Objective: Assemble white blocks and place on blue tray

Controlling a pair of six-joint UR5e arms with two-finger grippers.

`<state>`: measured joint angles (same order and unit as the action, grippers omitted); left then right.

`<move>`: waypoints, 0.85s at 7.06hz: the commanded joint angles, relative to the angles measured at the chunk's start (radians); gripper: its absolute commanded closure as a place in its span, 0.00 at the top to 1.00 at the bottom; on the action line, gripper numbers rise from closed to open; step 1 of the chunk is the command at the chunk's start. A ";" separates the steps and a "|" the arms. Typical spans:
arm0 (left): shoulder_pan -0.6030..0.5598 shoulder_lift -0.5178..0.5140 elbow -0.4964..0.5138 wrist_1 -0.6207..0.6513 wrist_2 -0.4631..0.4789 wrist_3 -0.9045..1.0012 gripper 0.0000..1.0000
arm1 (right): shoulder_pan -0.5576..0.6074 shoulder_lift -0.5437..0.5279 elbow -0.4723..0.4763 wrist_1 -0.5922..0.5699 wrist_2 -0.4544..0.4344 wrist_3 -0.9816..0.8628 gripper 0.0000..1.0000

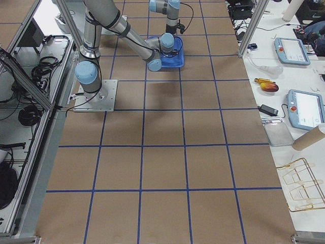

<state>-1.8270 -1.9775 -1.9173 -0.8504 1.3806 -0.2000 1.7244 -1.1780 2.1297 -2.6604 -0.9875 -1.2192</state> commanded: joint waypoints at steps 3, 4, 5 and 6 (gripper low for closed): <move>0.002 0.003 -0.002 -0.015 0.001 -0.012 0.16 | -0.011 -0.135 -0.085 0.165 -0.105 0.239 1.00; 0.000 0.008 -0.008 -0.019 0.002 -0.027 0.16 | -0.009 -0.193 -0.106 0.289 -0.178 0.303 1.00; 0.002 0.014 -0.020 -0.019 0.002 -0.027 0.16 | -0.009 -0.242 -0.137 0.400 -0.213 0.373 1.00; 0.000 0.014 -0.022 -0.019 0.002 -0.032 0.16 | -0.008 -0.265 -0.175 0.440 -0.236 0.517 1.00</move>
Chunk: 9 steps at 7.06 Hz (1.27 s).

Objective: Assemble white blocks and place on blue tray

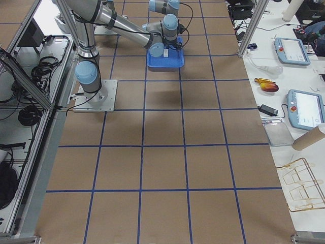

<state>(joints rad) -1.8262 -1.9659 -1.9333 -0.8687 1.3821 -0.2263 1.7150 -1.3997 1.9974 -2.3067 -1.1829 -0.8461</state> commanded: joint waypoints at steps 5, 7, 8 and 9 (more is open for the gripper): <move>-0.015 -0.002 -0.006 0.003 -0.014 -0.067 0.16 | -0.003 -0.039 -0.359 0.499 -0.262 0.604 1.00; -0.016 -0.007 -0.007 0.005 -0.031 -0.074 0.16 | -0.005 -0.036 -0.445 0.634 -0.392 0.740 1.00; -0.016 -0.007 -0.007 0.007 -0.031 -0.076 0.16 | 0.001 -0.047 -0.469 0.657 -0.403 0.769 1.00; -0.016 -0.007 -0.007 0.008 -0.032 -0.079 0.16 | 0.002 -0.056 -0.488 0.665 -0.402 0.803 1.00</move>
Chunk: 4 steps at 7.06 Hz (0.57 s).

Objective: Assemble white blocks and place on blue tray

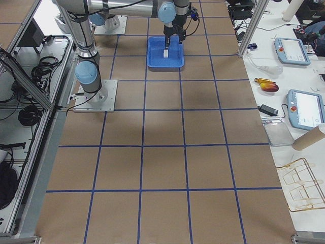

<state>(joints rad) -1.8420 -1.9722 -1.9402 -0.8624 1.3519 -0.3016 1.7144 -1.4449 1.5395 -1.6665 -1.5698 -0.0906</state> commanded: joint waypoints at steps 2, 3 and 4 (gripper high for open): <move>0.013 0.013 0.004 0.006 0.001 0.009 0.16 | 0.007 -0.098 0.043 0.007 -0.010 0.031 1.00; 0.018 0.024 0.018 -0.001 0.009 0.015 0.16 | -0.001 -0.094 0.068 -0.040 -0.007 0.029 1.00; 0.032 0.045 0.033 -0.029 0.012 0.015 0.19 | -0.001 -0.101 0.079 -0.150 -0.010 0.043 1.00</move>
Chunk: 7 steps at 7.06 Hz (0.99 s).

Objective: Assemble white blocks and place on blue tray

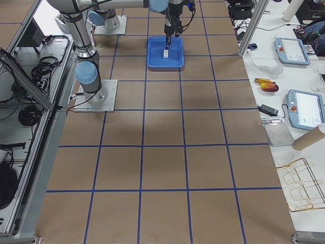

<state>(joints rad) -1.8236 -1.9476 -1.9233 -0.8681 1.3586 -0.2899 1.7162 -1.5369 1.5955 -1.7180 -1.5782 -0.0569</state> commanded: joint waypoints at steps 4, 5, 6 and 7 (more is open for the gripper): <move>0.159 0.150 0.227 -0.404 0.118 0.251 0.66 | -0.068 -0.049 -0.005 0.022 -0.006 0.014 1.00; 0.191 0.177 0.287 -0.483 0.196 0.337 0.90 | -0.128 -0.052 -0.056 0.128 0.007 0.012 1.00; 0.208 0.223 0.331 -0.556 0.207 0.337 0.97 | -0.142 -0.054 -0.081 0.136 0.006 0.011 1.00; 0.216 0.260 0.358 -0.601 0.211 0.337 1.00 | -0.138 -0.055 -0.081 0.132 0.007 0.015 1.00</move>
<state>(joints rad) -1.6249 -1.7358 -1.6115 -1.3938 1.5506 0.0321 1.5889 -1.5894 1.5295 -1.6020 -1.5731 -0.0442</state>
